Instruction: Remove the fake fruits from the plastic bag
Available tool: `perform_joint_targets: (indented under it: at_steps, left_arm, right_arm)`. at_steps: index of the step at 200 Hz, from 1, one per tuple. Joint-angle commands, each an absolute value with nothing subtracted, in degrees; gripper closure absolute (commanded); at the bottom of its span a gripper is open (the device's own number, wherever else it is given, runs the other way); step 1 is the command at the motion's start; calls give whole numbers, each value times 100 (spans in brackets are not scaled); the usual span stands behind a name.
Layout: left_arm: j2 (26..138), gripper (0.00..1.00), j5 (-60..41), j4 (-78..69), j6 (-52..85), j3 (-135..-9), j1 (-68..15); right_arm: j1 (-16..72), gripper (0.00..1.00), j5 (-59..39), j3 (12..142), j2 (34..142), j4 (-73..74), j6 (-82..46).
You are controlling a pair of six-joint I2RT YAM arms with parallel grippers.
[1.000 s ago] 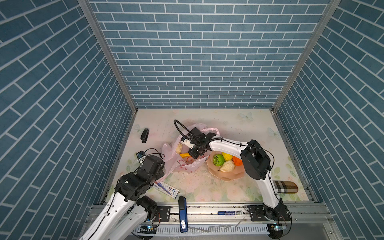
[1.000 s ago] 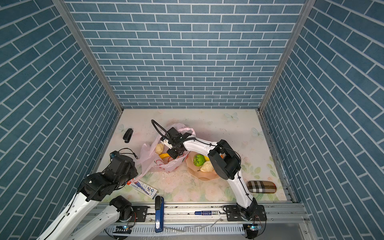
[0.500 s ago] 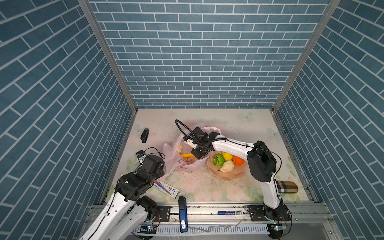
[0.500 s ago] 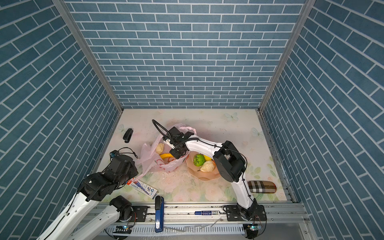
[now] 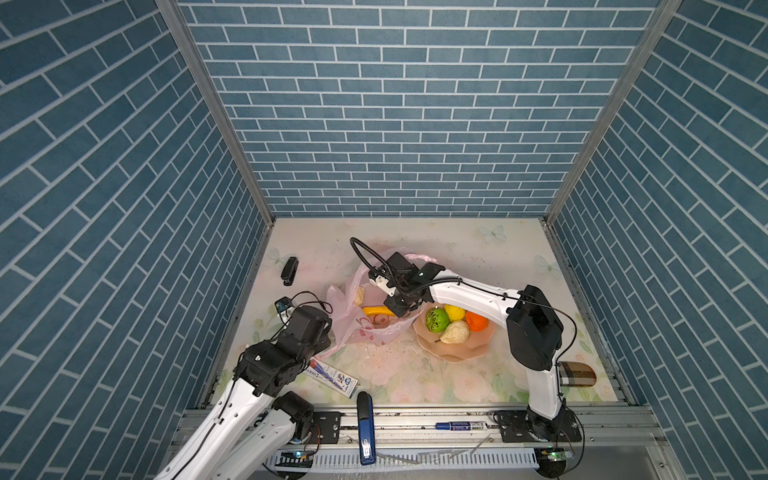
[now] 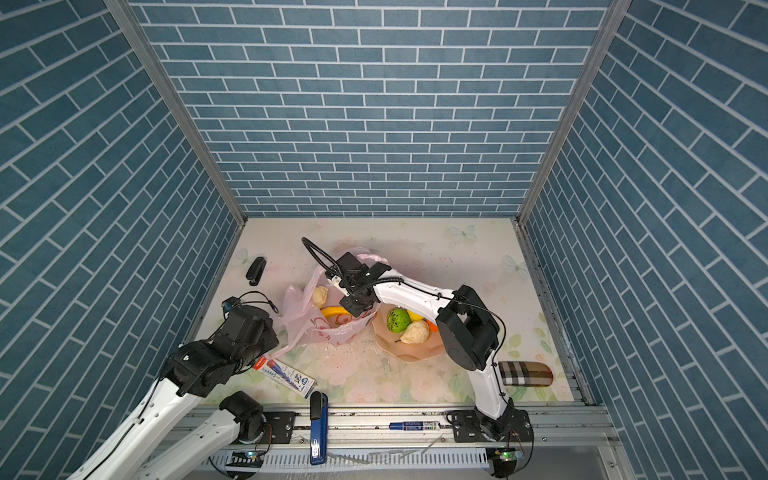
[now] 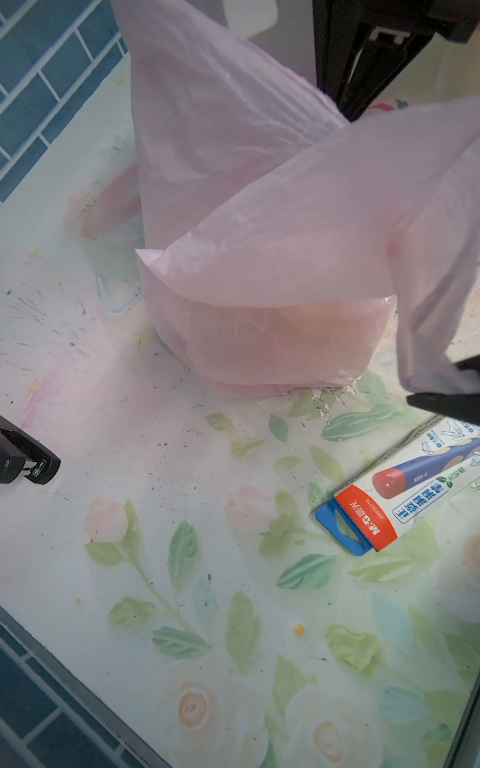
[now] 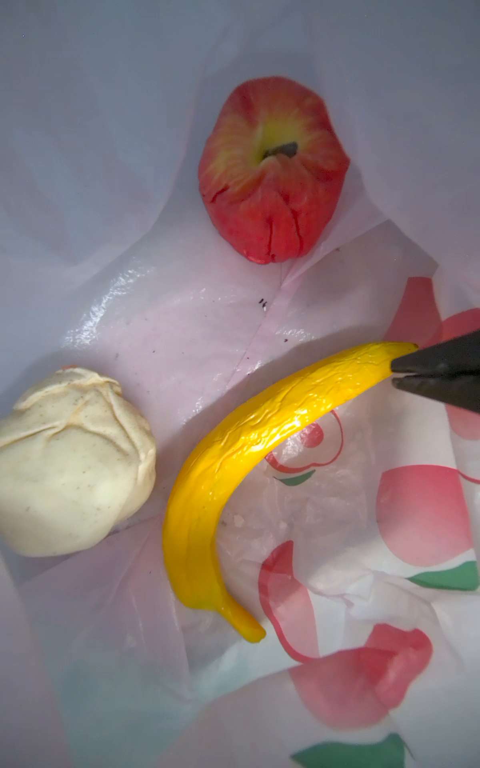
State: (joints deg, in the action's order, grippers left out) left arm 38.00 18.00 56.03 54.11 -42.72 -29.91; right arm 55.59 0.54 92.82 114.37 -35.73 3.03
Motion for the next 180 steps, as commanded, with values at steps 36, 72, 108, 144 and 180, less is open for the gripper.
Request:
perform_joint_targets:
  at_steps: [36, 72, 108, 144, 180]
  left_arm:
    - [3762, 100, 1872, 5572, 5342, -4319, -2973]
    - [3683, 100, 1866, 5756, 5348, -4315, -2973]
    - [3435, 100, 1813, 6134, 5353, -4258, -2971]
    - [3155, 100, 1740, 6525, 5482, -4099, -2976]
    - [3009, 100, 1578, 6535, 5565, -4020, -3004]
  right_arm:
    - [5621, 95, 266, 9073, 11053, -3683, 422]
    - [5615, 95, 33, 8974, 11128, -3437, 439]
    - [5595, 93, -247, 9113, 11500, -3173, 635]
    - [5513, 73, -466, 9408, 11762, -3193, 776]
    - [5460, 40, -773, 9568, 11937, -3274, 935]
